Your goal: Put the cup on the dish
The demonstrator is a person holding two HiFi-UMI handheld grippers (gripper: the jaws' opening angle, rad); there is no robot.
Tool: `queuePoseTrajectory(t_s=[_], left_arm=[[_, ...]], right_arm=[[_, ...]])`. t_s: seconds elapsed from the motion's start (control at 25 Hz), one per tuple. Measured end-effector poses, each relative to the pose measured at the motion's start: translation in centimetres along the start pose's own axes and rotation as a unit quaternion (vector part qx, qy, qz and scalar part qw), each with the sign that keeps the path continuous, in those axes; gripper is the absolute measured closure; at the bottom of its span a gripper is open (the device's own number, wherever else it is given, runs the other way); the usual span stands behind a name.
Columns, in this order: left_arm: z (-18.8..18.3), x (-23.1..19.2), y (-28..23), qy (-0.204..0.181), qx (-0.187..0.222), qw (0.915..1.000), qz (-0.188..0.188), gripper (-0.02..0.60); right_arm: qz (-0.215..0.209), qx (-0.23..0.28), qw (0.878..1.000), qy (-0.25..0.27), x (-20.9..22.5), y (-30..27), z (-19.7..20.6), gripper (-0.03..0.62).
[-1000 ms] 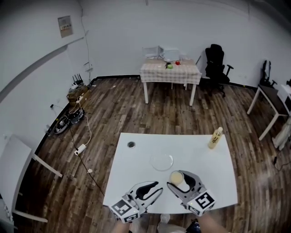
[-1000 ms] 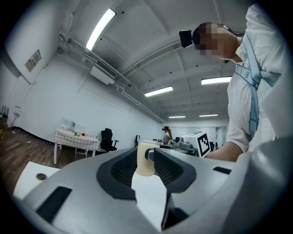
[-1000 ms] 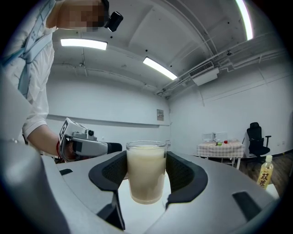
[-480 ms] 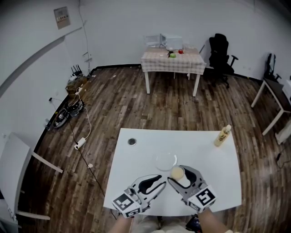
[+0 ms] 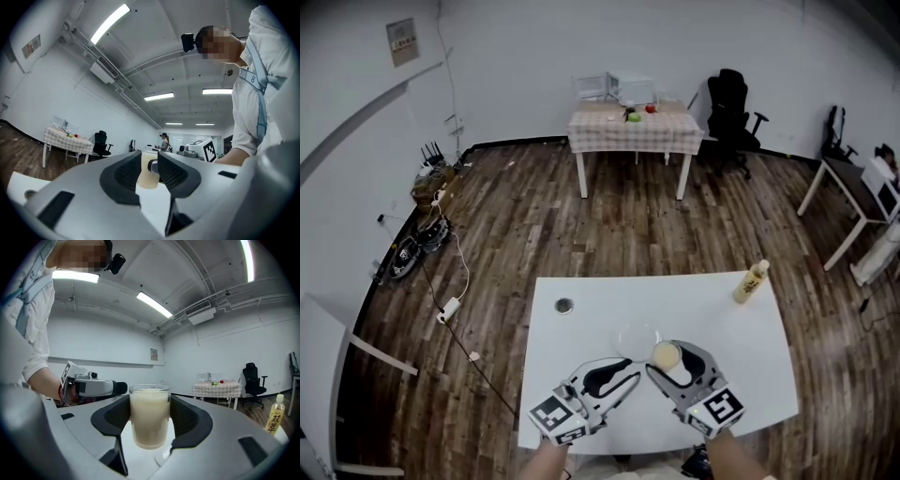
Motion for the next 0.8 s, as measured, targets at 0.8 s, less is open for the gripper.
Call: queuePoseTrajectory(t_s=[0.8], left_arm=[[1.7, -6.8, -2.2, 0.03, -0.012, 0.9992, 0.023, 0.477]], right_arm=[[0.037, -0.038, 0.998, -0.032, 3.9, -5.1, 4.2, 0.321]])
Point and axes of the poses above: the fingertips, and each gripper's own axes: y backward along the fingers, x to its right, z out of its underside, the point moved 7 cm from there along y, backward along the fingers, and after that the axes turned 4 degrees about z, right-handed, at the moved point
